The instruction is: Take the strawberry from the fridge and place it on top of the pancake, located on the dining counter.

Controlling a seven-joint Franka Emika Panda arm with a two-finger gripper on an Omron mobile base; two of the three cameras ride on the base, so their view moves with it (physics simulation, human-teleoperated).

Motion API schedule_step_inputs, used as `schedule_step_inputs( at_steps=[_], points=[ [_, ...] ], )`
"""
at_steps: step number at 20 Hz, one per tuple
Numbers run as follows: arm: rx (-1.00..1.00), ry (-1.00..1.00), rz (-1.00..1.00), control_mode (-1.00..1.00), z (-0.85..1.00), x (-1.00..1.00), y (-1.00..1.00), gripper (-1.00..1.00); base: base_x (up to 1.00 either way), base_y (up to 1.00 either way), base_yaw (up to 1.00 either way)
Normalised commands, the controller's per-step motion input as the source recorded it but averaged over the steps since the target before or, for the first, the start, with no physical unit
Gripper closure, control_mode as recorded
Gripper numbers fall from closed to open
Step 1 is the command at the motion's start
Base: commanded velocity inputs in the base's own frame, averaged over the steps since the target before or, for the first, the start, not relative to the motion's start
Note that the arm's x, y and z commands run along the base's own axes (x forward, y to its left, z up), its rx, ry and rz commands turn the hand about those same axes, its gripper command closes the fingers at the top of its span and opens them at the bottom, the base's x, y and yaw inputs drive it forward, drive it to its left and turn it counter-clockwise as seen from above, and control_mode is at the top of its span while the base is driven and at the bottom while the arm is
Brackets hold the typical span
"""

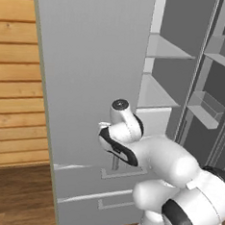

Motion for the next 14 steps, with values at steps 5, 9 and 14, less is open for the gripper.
schedule_step_inputs(
  at_steps=[5, 9, 14],
  points=[
    [-0.04, 0.01, -0.24, -1.0, -0.17, -0.93, 0.42, 1.0, 0.0, 0.0, 0.0],
    [-0.05, 0.0, -0.24, -1.0, -0.32, -0.99, 0.49, 1.0, 0.0, 0.0, 0.0],
    [-0.07, 0.0, -0.24, -1.0, -0.35, -0.82, 0.59, 1.0, 0.0, 0.0, 0.0]
  ],
)
